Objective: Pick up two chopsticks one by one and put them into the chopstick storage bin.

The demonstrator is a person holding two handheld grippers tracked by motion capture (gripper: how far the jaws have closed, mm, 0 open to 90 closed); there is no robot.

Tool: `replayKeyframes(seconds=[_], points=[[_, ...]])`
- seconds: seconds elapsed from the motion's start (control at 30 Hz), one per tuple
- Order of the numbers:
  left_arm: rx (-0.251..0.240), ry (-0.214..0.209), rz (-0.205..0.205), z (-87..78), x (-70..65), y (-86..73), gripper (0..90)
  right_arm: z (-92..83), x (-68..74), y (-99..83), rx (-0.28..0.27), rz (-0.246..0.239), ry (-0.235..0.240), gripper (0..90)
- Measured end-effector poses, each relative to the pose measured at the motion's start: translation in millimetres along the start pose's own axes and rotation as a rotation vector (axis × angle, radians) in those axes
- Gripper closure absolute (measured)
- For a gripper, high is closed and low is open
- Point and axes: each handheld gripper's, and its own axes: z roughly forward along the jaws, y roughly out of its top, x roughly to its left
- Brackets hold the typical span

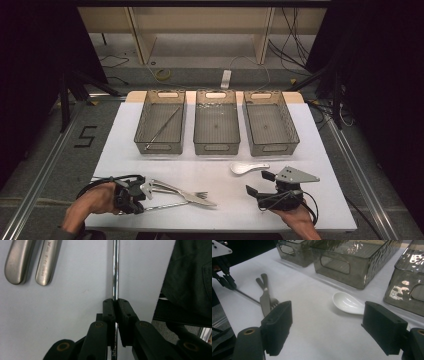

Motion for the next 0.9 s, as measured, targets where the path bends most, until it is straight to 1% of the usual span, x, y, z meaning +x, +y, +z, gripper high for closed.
replayKeyframes(seconds=[0.13,0.17,0.27,0.37,0.4,0.43,0.47,0.5,0.53,0.57,0.6,0.63,0.67,0.7,0.73,0.77,0.8,0.83,0.87,0.9], points=[[-0.019,0.003,0.01,-4.0,-3.3,-0.5,84.3,0.1,-0.4,-0.1,0.002,0.005,-0.003,24.6],[-0.025,0.01,0.006,-5.1,-4.0,-1.5,84.3,0.2,-0.4,-0.2,0.003,0.006,-0.004,24.6],[-0.025,0.03,0.013,-8.1,-6.5,-6.6,84.4,0.0,-1.0,-0.4,0.003,0.006,-0.009,24.7],[-0.032,0.026,0.019,-9.4,-10.0,-10.4,84.4,0.4,-1.6,-0.6,0.006,0.009,-0.008,24.7],[-0.025,0.03,0.034,-9.6,-11.7,-11.8,84.4,1.0,-1.6,-0.6,0.005,0.012,-0.007,24.7],[-0.027,0.057,0.047,-11.3,-14.8,-12.6,84.4,1.4,-1.6,-0.5,0.006,0.011,-0.007,24.7],[-0.043,0.041,0.046,-14.6,-16.8,-13.7,84.4,1.2,-1.2,-0.3,0.006,0.007,-0.008,24.7],[-0.068,0.043,0.048,-18.1,-17.6,-15.4,84.4,1.2,-1.2,-0.3,0.006,0.007,-0.008,24.7],[-0.076,0.056,0.041,-21.6,-17.5,-17.1,84.4,1.3,-1.7,-0.5,0.006,0.012,-0.009,24.7],[-0.075,0.048,0.036,-24.0,-17.3,-19.1,84.4,1.3,-1.7,-0.5,0.006,0.012,-0.009,24.7],[-0.086,0.057,0.029,-25.1,-17.8,-20.8,84.4,1.1,-2.3,-0.5,0.003,0.015,-0.009,24.7],[-0.084,0.049,0.025,-26.3,-17.0,-22.4,84.4,1.1,-2.3,-0.5,0.003,0.015,-0.009,24.7],[-0.078,0.053,0.032,-26.0,-17.3,-24.0,84.4,0.8,-2.2,-0.5,0.004,0.015,-0.01,24.7],[-0.064,0.064,0.025,-26.0,-17.1,-25.5,84.4,0.8,-2.1,-0.5,0.004,0.015,-0.01,24.7],[-0.074,0.056,0.012,-25.4,-16.8,-28.0,84.4,0.8,-2.1,-0.5,0.004,0.015,-0.01,24.7],[-0.074,0.067,0.01,-26.2,-16.4,-30.5,84.4,0.8,-2.1,-0.5,0.004,0.015,-0.01,24.7],[-0.084,0.062,-0.007,-26.9,-16.0,-33.6,84.4,0.9,-2.0,-0.5,0.004,0.015,-0.01,24.7],[-0.088,0.069,-0.007,-28.0,-16.0,-36.9,84.4,1.0,-2.0,-0.5,0.005,0.016,-0.01,24.7],[-0.103,0.077,-0.023,-29.3,-15.6,-40.1,84.4,1.1,-2.0,-0.5,0.004,0.017,-0.01,24.7],[-0.118,0.074,-0.03,-31.0,-14.7,-43.7,84.4,1.3,-2.5,-0.6,0.005,0.014,-0.01,24.7]])
